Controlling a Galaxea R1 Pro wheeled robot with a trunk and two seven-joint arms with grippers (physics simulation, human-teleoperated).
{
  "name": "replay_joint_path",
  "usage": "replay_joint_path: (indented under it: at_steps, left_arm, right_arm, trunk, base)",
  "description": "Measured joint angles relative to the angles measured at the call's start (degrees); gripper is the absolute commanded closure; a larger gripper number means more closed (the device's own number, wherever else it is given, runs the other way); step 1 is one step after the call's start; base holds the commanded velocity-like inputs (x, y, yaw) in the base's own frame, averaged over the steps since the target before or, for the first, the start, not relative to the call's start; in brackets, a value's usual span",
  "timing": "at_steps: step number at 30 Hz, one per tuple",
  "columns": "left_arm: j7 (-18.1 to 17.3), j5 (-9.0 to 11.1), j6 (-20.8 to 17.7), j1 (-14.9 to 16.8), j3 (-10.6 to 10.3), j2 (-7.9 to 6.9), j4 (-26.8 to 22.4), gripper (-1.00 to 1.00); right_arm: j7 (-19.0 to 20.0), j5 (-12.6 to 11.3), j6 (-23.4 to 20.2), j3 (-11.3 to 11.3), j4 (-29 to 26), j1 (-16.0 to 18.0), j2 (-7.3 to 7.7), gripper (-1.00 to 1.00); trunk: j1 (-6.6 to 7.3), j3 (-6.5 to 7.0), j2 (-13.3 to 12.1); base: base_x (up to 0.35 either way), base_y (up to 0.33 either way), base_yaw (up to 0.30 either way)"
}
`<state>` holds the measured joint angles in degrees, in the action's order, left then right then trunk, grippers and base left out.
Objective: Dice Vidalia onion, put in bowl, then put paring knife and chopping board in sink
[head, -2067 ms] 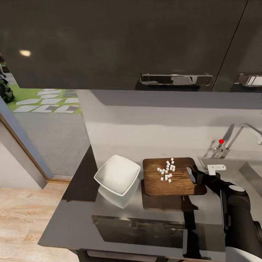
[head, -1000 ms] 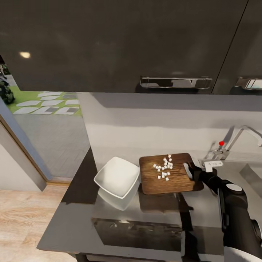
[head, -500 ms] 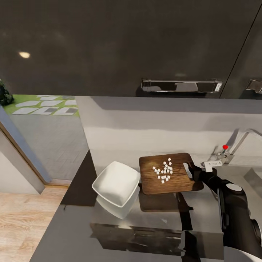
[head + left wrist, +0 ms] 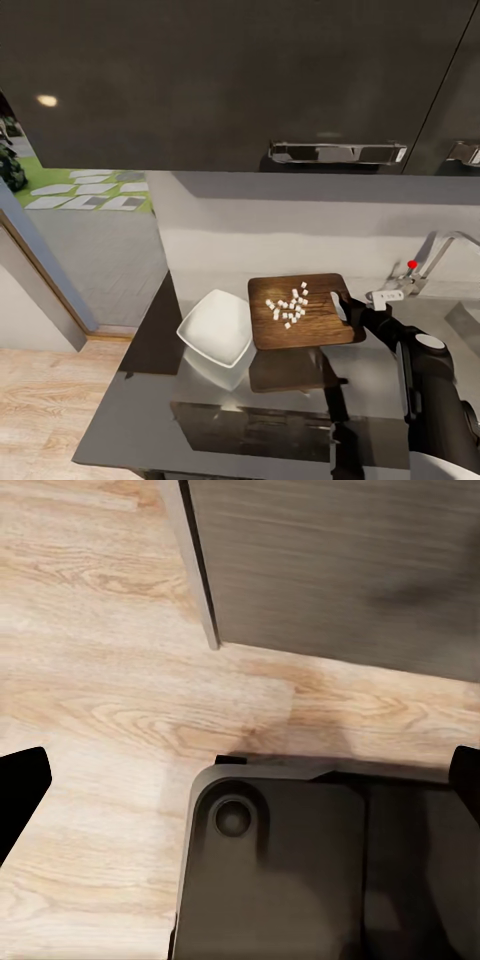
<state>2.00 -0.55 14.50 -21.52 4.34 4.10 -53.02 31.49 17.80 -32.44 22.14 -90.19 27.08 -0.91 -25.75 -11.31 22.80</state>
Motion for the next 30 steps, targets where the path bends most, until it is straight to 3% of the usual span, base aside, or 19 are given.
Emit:
replay_joint_path:
  at_steps: [6,25,30]
  left_arm:
    - [-0.1,0.0,0.0,0.0,0.0,0.00,0.0,-1.00]
    - [-0.1,0.0,0.0,0.0,0.0,0.00,0.0,-1.00]
    - [-0.2,0.0,0.0,0.0,0.0,0.01,0.0,-1.00]
  right_arm:
    - [-0.2,0.1,-0.1,-0.5,0.0,0.0,-0.06,1.00]
    - [-0.3,0.1,0.0,-0.6,0.0,0.0,-0.17,1.00]
    - [-0.3,0.1,-0.1,-2.4,0.1,0.0,-0.17,1.00]
  trunk:
    - [0.01,0.00,0.0]
    - [0.00,0.00,0.0]
    - [0.00,0.00,0.0]
  base:
    - [0.049,0.057,0.000]
    - [0.095,0.195,0.000]
    - [0.000,0.230,0.000]
